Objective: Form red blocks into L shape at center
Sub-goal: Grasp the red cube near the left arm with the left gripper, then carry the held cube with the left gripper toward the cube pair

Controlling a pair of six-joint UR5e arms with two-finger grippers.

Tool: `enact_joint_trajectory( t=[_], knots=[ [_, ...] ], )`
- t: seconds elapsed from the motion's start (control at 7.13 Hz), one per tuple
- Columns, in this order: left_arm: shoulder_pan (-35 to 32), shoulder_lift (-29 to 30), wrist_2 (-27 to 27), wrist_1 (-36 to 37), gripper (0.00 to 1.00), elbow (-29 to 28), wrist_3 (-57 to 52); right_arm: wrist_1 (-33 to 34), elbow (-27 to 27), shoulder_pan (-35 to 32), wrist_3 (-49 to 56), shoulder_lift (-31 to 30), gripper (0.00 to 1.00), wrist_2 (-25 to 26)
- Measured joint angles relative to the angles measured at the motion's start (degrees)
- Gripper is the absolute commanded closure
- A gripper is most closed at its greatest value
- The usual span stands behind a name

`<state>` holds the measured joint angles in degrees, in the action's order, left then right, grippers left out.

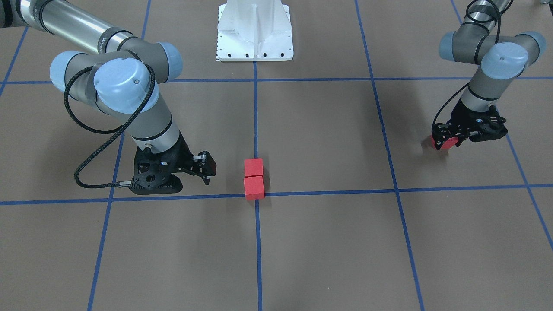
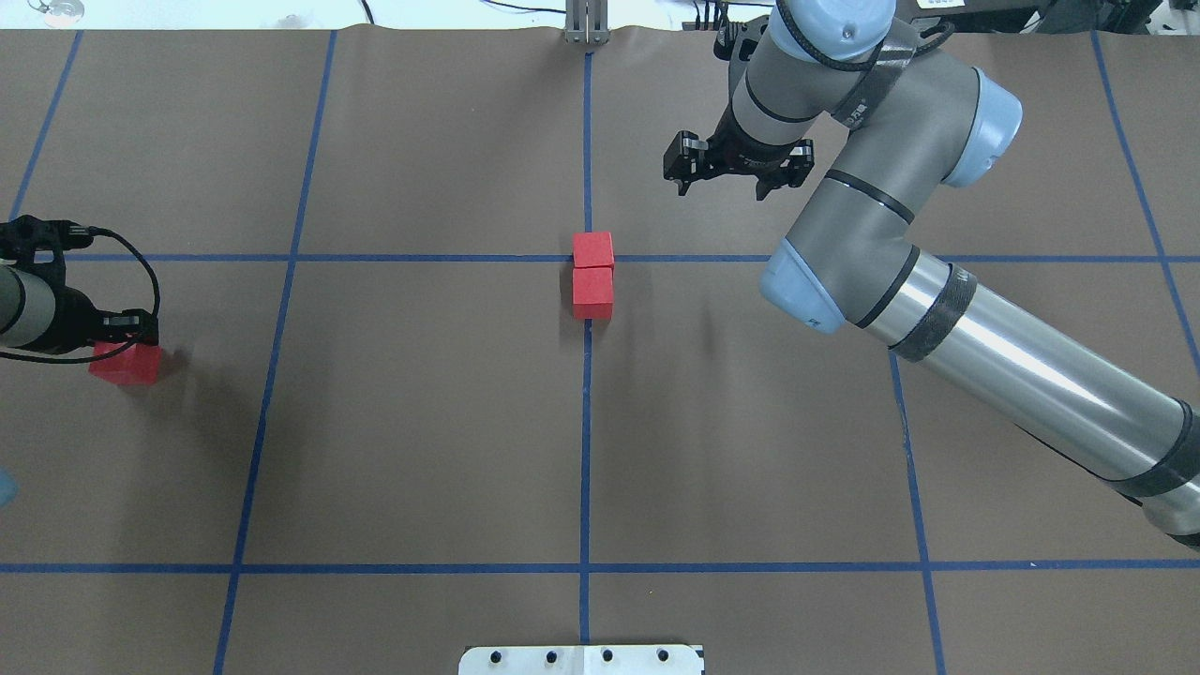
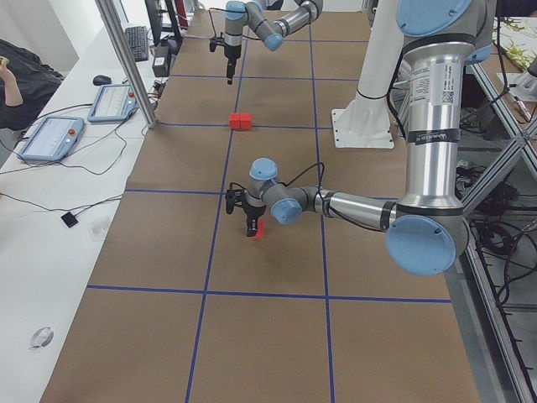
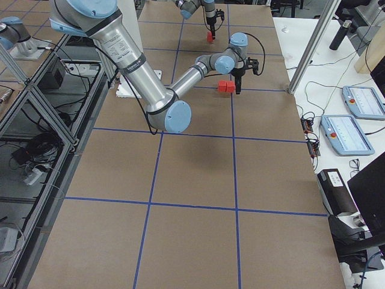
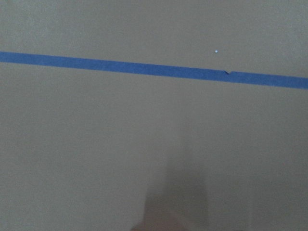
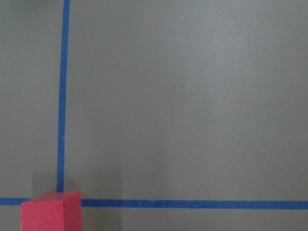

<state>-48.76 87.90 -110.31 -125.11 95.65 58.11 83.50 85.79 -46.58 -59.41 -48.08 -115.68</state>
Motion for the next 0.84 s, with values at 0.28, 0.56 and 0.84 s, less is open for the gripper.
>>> enact_joint_trajectory(
  t=[0.28,0.56,0.84],
  knots=[
    [-0.4,-1.7,-0.1,0.3,1.0,2.3,-2.9,0.1,0.4,0.0,-0.1,-0.1,0.01,0.1],
    [-1.1,-0.3,-0.5,5.7,1.0,6.3,-2.8,0.3,1.1,0.0,-0.5,0.0,0.01,0.1],
    [-2.4,8.8,-0.5,16.7,1.0,7.5,4.9,0.4,1.8,-0.6,-0.4,-0.3,0.01,0.0]
  ],
)
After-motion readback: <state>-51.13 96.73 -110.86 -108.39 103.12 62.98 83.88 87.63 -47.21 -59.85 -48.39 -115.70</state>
